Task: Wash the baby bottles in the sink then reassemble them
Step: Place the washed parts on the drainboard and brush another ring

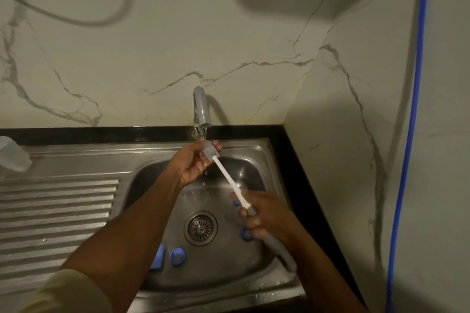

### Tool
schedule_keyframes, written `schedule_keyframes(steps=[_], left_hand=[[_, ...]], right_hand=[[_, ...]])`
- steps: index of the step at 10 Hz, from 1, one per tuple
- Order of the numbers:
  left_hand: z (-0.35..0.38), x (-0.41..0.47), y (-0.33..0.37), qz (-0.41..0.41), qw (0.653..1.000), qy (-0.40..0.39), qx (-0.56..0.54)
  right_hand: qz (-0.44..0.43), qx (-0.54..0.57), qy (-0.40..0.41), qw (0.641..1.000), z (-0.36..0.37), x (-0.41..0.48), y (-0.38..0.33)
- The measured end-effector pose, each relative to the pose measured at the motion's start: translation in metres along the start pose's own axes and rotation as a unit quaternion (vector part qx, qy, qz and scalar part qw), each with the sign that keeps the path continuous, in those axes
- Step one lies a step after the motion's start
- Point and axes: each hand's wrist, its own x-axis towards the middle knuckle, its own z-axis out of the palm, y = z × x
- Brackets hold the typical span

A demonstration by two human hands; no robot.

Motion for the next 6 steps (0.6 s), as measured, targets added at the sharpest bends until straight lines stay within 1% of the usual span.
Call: schedule_keyframes(steps=[1, 2, 3, 4, 5, 6], left_hand=[[0.006, 0.006, 0.0, 0.031, 0.988, 0.075, 0.128], [0.012, 0.012, 0.0, 0.02, 0.99, 0.081, 0.112], [0.008, 0.003, 0.002, -0.04, 0.999, 0.005, 0.018], [0.003, -0.001, 0.001, -0.051, 0.998, -0.015, -0.018], [0.006, 0.002, -0.002, -0.016, 0.996, 0.054, 0.062], [0.014, 0.008, -0.007, 0.038, 0.985, 0.127, 0.11]], right_hand=[[-0.162, -0.507, 0.168, 0.83, 0.004, 0.014, 0.017], [-0.185, -0.406, 0.149, 0.882, 0.009, 0.018, 0.021], [0.034, 0.115, -0.005, 0.993, 0.009, 0.01, 0.003], [0.087, 0.271, -0.059, 0.957, 0.011, 0.006, 0.005], [-0.089, -0.325, 0.11, 0.935, 0.014, 0.006, 0.016], [-0.203, -0.573, 0.184, 0.773, 0.014, 0.012, 0.03]])
